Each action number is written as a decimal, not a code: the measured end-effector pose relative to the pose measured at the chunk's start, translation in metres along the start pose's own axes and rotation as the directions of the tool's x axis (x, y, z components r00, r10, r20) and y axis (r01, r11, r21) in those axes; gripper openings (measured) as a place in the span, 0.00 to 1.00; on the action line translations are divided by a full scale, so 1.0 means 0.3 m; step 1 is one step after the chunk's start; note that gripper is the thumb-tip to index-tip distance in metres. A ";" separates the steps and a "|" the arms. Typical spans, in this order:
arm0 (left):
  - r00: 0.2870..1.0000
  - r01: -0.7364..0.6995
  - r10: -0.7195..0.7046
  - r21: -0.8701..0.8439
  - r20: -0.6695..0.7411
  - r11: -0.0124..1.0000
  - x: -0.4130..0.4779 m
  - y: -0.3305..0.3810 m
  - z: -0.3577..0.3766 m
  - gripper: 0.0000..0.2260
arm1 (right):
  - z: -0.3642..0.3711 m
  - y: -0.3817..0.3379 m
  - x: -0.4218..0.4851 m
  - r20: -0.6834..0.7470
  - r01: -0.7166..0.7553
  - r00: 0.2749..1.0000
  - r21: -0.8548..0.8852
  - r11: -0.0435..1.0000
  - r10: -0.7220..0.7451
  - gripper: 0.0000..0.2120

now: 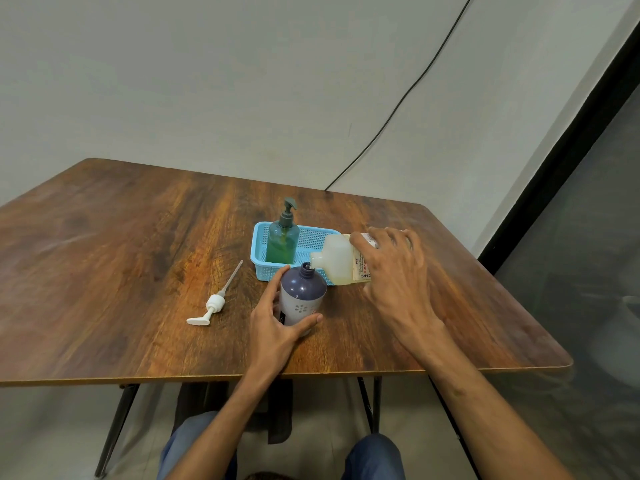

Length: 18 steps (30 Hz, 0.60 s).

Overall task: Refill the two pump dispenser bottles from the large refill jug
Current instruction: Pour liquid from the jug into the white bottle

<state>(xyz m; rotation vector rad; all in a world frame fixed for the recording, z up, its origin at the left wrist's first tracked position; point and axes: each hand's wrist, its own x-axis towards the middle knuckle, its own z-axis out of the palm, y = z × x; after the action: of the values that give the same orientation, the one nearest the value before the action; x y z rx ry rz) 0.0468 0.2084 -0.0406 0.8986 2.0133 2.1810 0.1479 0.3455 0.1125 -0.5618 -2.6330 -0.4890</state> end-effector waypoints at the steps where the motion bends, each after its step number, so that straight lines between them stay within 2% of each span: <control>1: 1.000 0.000 0.000 0.000 0.000 1.000 0.000 -0.001 0.000 0.46 | 0.000 0.000 -0.001 0.001 0.000 1.000 0.001 1.000 0.000 0.35; 18: 1.000 -0.002 0.002 0.005 0.003 1.000 0.003 0.000 0.000 0.46 | -0.009 -0.002 -0.001 -0.008 0.002 1.000 -0.015 1.000 -0.002 0.34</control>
<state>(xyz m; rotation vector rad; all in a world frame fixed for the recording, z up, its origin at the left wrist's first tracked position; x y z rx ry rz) 0.0461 0.2087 -0.0404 0.9047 2.0178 2.1755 0.1485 0.3438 0.1145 -0.5606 -2.6247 -0.5110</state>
